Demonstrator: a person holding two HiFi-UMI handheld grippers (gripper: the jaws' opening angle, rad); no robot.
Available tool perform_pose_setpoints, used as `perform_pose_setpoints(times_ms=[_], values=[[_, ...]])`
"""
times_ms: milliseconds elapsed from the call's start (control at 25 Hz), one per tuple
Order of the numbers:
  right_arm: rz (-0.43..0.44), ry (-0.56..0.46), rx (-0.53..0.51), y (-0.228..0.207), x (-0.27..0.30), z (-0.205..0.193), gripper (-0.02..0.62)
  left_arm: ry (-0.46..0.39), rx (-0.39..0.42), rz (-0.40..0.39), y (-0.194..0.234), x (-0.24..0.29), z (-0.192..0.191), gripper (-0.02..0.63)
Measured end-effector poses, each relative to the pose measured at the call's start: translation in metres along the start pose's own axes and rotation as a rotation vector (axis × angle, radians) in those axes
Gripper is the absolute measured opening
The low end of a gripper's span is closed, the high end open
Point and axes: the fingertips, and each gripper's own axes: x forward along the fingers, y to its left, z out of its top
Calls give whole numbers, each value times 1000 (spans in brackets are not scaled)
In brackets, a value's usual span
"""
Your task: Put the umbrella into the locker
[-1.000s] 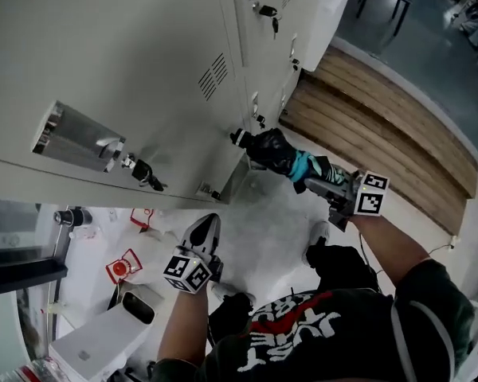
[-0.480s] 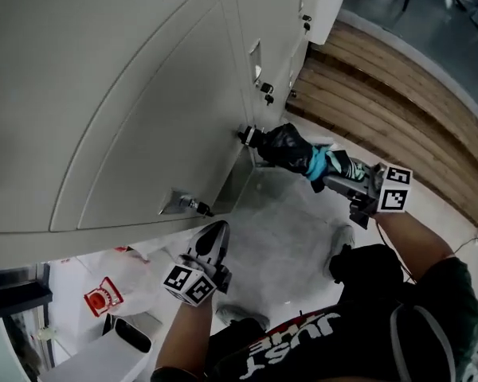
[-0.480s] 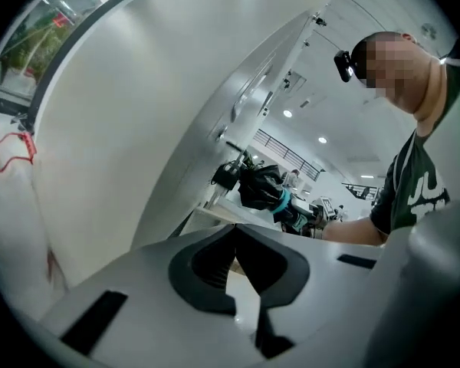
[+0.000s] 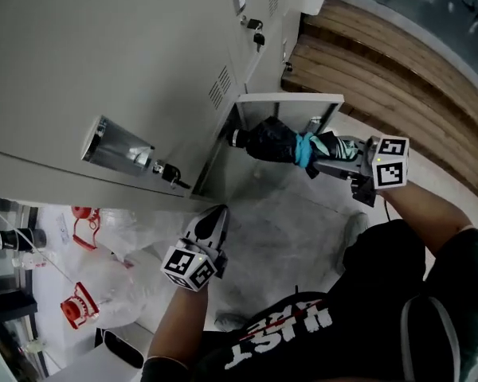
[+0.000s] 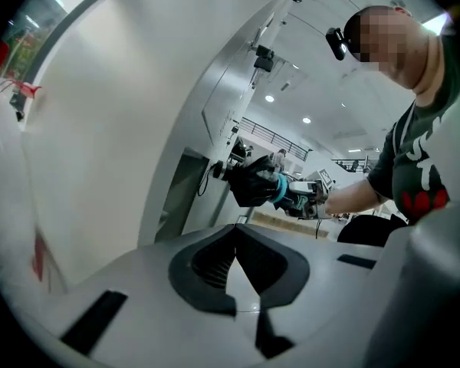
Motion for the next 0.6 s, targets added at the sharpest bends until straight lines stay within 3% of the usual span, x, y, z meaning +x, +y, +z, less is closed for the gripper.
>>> perform_pose_setpoints(times_ms=[280,600], values=[[-60,198,-5,-29,58,-67,227,11,-111,32,14,-1,-40,9],[-156,314,-55,-77,117,-123,225,37,-101,78,25,16,-69,9]])
